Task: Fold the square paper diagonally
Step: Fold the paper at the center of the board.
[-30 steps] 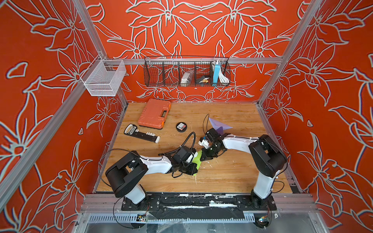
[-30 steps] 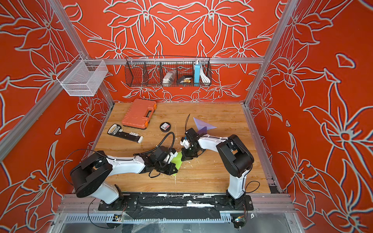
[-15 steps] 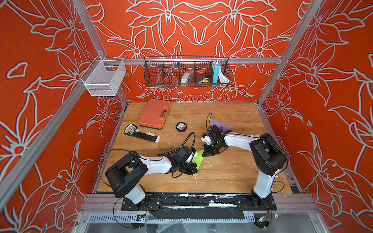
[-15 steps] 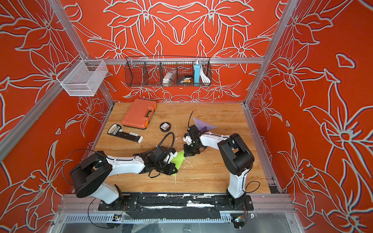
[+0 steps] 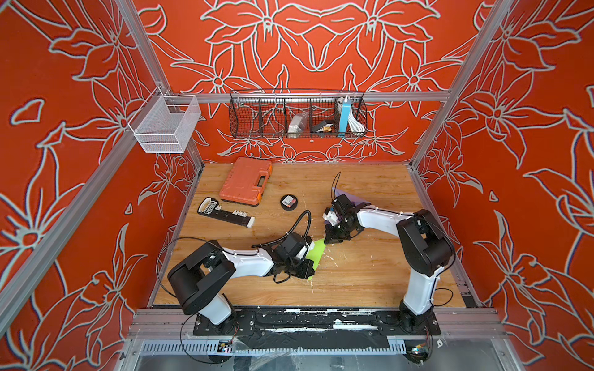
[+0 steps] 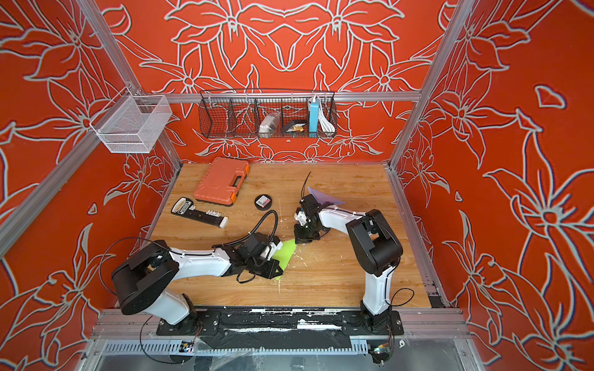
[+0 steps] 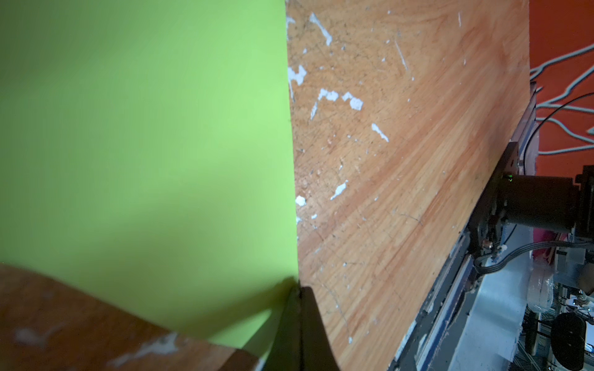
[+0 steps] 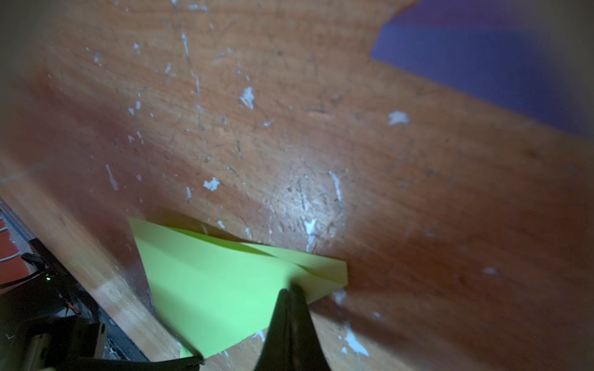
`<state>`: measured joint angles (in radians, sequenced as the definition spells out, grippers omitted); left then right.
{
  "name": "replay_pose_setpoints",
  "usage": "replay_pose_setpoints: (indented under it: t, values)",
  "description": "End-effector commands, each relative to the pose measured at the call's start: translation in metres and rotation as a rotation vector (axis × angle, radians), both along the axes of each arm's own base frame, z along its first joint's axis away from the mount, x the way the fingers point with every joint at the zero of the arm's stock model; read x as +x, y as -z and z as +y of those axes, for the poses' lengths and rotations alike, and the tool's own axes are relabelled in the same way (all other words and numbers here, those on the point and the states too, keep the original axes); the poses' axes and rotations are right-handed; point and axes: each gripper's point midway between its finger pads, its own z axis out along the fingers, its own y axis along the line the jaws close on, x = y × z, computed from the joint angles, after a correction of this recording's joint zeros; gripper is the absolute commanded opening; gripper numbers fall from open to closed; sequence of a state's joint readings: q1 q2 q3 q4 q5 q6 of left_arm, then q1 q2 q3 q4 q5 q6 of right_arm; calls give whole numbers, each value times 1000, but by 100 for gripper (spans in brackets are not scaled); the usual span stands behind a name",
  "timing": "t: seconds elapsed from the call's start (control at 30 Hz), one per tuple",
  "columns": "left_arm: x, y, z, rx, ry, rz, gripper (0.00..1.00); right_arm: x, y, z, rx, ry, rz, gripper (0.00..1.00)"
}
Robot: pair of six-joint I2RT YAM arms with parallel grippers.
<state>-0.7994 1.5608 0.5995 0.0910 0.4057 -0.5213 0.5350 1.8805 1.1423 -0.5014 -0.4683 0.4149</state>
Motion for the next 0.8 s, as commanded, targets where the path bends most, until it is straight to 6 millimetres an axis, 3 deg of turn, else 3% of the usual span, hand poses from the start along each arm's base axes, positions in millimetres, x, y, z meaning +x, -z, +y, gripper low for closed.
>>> replay_pose_setpoints:
  t: [0.0, 0.23, 0.57, 0.67, 0.77]
  values:
    - [-20, 26, 25, 105, -16, 92, 0, 8, 40, -49, -238, 62, 0, 0]
    - [-22, 22, 26, 93, -18, 92, 0, 16, 44, -52, -246, 81, -3, 0]
    - [-33, 19, 42, 107, -39, 87, 0, 30, 43, -57, -245, 130, -23, 0]
    - [-33, 17, 45, 110, -50, 81, 0, 40, 31, -51, -202, 132, -60, 0]
    - [-30, 11, 48, 119, -63, 55, 0, 53, 3, -42, -146, 123, -128, 0]
